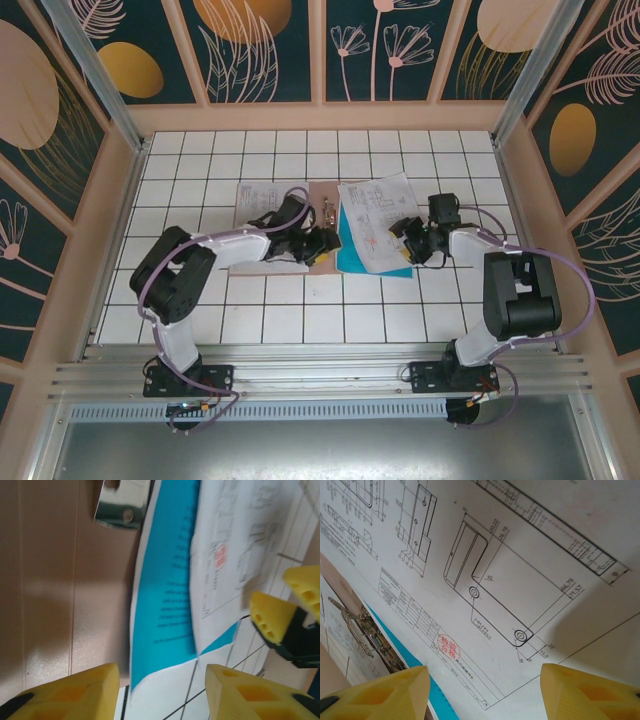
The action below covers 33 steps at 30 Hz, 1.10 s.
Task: Put the files into the folder
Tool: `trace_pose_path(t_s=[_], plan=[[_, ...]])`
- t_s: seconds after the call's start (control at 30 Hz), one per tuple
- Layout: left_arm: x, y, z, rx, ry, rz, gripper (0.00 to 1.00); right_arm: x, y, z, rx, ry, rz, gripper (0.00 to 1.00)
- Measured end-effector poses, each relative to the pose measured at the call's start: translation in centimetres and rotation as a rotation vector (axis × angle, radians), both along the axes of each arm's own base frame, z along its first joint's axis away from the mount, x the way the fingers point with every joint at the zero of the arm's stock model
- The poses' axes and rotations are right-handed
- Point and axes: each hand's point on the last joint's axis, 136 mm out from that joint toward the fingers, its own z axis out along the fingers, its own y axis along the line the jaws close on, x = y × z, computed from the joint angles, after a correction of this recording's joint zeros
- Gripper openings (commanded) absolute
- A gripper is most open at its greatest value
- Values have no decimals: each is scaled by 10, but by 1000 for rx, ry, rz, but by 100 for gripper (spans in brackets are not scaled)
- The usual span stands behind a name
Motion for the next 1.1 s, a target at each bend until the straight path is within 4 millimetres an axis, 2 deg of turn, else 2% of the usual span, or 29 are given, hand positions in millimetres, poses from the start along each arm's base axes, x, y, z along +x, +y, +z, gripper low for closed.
trace_pose_path(t_s=[0.13,0.37,0.53,0.73,0.87,1.1], plan=[[-6,-7,-14,7,36,-24,45,1,-1,0,8,3,-17,61],[-4,-13,-14,-2,47,-20,42,-2,-1,-5,32,27,-61,61],[-5,-17,-15,-15,55,-19,45,-4,2,-9,60,49,-98,61],[-8,-22,-17,-27,67,-25,51,-16,26,-14,111,89,-120,62],[-9,-25,-19,-31,67,-31,51,-26,40,-14,146,102,-142,61],[-10,-25,-20,-29,69,-32,47,-33,52,-14,173,138,-199,61]])
